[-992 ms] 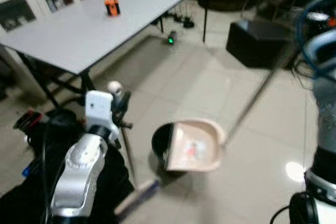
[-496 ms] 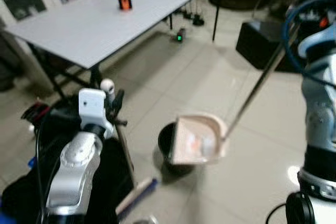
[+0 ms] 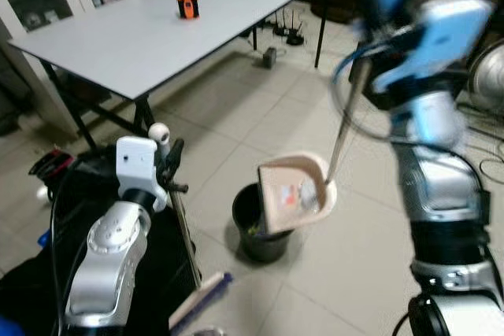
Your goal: Sweep floor
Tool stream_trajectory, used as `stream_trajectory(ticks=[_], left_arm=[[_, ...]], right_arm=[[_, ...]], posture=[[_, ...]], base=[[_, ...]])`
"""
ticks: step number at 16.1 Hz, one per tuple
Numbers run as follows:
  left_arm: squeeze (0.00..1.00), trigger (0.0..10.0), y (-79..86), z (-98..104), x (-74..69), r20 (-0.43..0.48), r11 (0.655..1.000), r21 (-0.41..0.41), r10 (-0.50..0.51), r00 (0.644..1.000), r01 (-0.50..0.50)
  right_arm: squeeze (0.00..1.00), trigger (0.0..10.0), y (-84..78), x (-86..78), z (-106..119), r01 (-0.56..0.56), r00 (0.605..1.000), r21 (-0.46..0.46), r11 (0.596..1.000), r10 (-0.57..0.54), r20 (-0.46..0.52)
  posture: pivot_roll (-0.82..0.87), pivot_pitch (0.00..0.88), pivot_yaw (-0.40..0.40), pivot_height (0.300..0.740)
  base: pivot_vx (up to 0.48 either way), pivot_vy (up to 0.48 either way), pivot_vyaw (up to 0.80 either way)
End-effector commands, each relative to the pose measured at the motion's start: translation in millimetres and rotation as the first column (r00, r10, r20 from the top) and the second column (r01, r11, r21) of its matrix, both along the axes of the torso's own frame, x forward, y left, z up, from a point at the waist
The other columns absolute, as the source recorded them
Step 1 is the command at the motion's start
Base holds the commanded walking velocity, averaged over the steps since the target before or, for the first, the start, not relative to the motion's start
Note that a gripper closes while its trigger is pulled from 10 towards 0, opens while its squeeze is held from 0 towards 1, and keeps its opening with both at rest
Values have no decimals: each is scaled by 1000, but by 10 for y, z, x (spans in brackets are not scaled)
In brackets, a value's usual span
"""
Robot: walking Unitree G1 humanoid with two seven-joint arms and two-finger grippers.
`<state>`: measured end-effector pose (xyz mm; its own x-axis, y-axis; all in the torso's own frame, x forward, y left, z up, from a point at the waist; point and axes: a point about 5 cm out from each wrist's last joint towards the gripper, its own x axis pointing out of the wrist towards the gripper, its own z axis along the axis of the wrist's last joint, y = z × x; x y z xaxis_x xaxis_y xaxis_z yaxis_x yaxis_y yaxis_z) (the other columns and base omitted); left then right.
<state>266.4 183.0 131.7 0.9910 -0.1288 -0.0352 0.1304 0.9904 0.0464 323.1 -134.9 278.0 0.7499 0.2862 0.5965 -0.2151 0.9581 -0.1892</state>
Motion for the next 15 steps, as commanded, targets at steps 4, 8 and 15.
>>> stream_trajectory(ticks=[4, 8, 15], left_arm=[[0, 10000, 40, 92, -32, 30, 1000, 23, 10, 1000, -11], [0, 10000, 48, 107, -40, 33, 1000, 26, 11, 999, -12], [0, 10000, 3, 109, -22, 33, 999, 35, -10, 999, 9]], right_arm=[[0, 10000, 338, -82, -101, -111, 985, -103, 988, 123, 121], [0, 10000, 561, -141, -283, -168, 970, -172, 971, 194, 146], [0, 10000, 932, -389, -563, -267, 907, -378, 886, 364, 212]], posture=[[48, 0, 28, 740], [55, 0, 28, 740], [53, 0, 36, 740]], base=[[0, 0, 0], [0, 0, 0], [0, 0, 0]])
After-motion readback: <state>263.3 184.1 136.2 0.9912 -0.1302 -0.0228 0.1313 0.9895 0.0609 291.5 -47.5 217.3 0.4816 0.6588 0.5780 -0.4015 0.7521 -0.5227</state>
